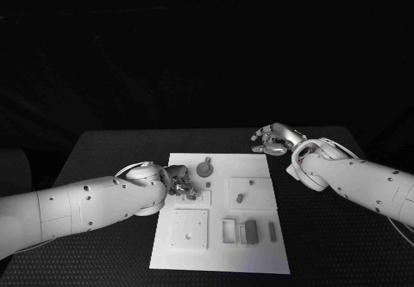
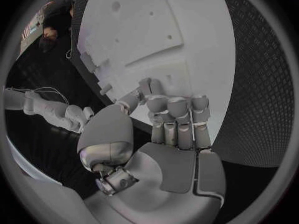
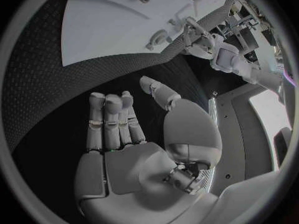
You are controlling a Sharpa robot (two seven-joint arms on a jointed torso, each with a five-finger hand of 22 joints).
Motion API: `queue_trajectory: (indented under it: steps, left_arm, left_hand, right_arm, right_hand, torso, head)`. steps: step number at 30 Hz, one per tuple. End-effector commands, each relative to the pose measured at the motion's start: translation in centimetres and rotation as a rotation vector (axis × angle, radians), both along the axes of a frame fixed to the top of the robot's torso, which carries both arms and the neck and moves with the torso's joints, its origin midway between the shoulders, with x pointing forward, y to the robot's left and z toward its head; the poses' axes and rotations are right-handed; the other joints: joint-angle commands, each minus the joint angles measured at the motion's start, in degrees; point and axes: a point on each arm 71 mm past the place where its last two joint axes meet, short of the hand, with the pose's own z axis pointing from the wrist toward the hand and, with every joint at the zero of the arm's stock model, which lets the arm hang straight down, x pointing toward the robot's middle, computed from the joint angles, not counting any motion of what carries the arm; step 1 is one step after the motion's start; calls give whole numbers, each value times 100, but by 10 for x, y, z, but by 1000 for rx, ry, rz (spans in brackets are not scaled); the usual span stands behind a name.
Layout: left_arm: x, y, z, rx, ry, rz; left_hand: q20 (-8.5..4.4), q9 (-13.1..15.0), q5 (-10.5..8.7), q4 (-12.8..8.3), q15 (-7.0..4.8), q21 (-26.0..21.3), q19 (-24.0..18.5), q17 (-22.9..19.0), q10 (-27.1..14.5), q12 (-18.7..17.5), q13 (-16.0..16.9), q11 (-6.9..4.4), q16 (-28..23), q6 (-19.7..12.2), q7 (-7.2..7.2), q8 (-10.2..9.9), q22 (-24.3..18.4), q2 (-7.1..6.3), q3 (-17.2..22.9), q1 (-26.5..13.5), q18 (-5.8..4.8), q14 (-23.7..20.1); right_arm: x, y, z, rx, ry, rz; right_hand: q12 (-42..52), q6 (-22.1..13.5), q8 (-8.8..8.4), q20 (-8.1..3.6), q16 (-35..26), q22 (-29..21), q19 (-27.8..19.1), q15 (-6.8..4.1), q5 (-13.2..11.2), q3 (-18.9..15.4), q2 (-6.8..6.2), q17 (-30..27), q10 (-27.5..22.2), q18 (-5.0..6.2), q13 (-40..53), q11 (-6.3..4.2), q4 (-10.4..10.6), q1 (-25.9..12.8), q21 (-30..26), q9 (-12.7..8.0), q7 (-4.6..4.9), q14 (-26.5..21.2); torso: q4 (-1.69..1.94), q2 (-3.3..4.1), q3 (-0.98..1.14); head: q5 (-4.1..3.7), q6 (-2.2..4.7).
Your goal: Assemble the parts on the task board
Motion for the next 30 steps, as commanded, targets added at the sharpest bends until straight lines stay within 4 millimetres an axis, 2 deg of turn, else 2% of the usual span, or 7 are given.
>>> queue_trajectory:
  steps: [1, 6, 8, 10, 14, 26, 30]
  left_arm:
    - [-1, -2, 0, -13, 3, -3]
    - [-1, -2, 0, -14, 2, -1]
    - [-1, -2, 0, -14, 3, -1]
    - [-1, -2, 0, -15, 4, -1]
    - [-1, -2, 0, -16, 5, 1]
    - [-1, 1, 0, -24, 8, 10]
    - [-2, 3, -1, -56, 38, 31]
  left_hand:
    - [-946, 6, -36, 67, -16, 39, 5, -1, -5, 17, 2, 45, 17, -29, -8, -10, -7, -7, -12, -75, -29, -1]
    - [-951, 19, -161, 317, -23, 58, 1, 2, -6, 22, 7, 42, 26, -30, -11, -14, -30, -137, 62, -178, -13, -3]
    - [-953, 32, -396, 438, -27, 74, -3, 3, -8, 24, 11, 42, 30, -34, -12, -12, -41, -193, 95, -201, -3, -9]
    - [-951, 40, -462, 522, -28, 81, -8, 4, -9, 25, 13, 41, 32, -35, -13, -11, -48, -243, 103, -233, 1, -11]
    - [-952, 54, -483, 654, -30, 93, -8, 6, -10, 27, 17, 41, 38, -41, -13, -9, -61, -354, 137, -253, 10, -13]
    - [-950, 69, -488, 752, -31, 106, -8, 8, -10, 28, 22, 41, 42, -47, -11, -6, -71, -403, 161, -248, 15, -17]
    - [-949, 79, -489, 821, -31, 114, -10, 8, -11, 27, 23, 43, 43, -52, -11, -4, -78, -481, 173, -243, 19, -21]
  right_arm:
    - [0, 1, -1, -5, 6, 10]
    - [0, 1, -1, -5, 7, 10]
    - [0, 1, -1, -5, 7, 10]
    - [0, 1, -1, -5, 7, 11]
    - [0, 1, -1, -5, 7, 11]
    - [0, 1, -1, -5, 6, 10]
    - [0, 0, -1, -5, 5, 7]
  right_hand:
    - [19, 5, 23, -4, 32, -7, -38, 8, 30, -22, -2, -8, -35, 85, -6, 12, -8, -70, 23, -8, 38, -50]
    - [19, 4, 23, -4, 32, -7, -39, 8, 30, -22, -1, -9, -36, 85, -7, 12, -9, -69, 22, -8, 39, -51]
    - [19, 3, 23, -4, 31, -7, -40, 8, 30, -21, -2, -9, -36, 85, -8, 12, -9, -69, 22, -9, 39, -51]
    - [19, 3, 23, -3, 31, -7, -40, 9, 30, -21, -1, -10, -37, 85, -8, 12, -9, -69, 22, -9, 39, -52]
    - [19, 2, 23, -3, 31, -8, -41, 9, 30, -21, -1, -10, -38, 85, -9, 13, -9, -69, 21, -9, 39, -53]
    - [20, 0, 23, -2, 31, -9, -43, 10, 30, -22, -1, -13, -40, 85, -12, 14, -8, -69, 21, -11, 40, -55]
    - [21, 0, 23, -2, 30, -10, -44, 10, 30, -22, 0, -13, -40, 85, -13, 14, -8, -70, 21, -11, 40, -55]
  torso:
    - [-2, 0, 1]
    - [-3, 0, 3]
    - [-1, 0, 0]
    - [0, -2, 2]
    - [1, -1, 2]
    - [-2, 0, -2]
    - [-1, -8, -3]
  head:
    - [2, -2]
    - [2, -7]
    - [2, -1]
    - [2, -2]
    - [1, -3]
    - [10, 23]
    - [14, 45]
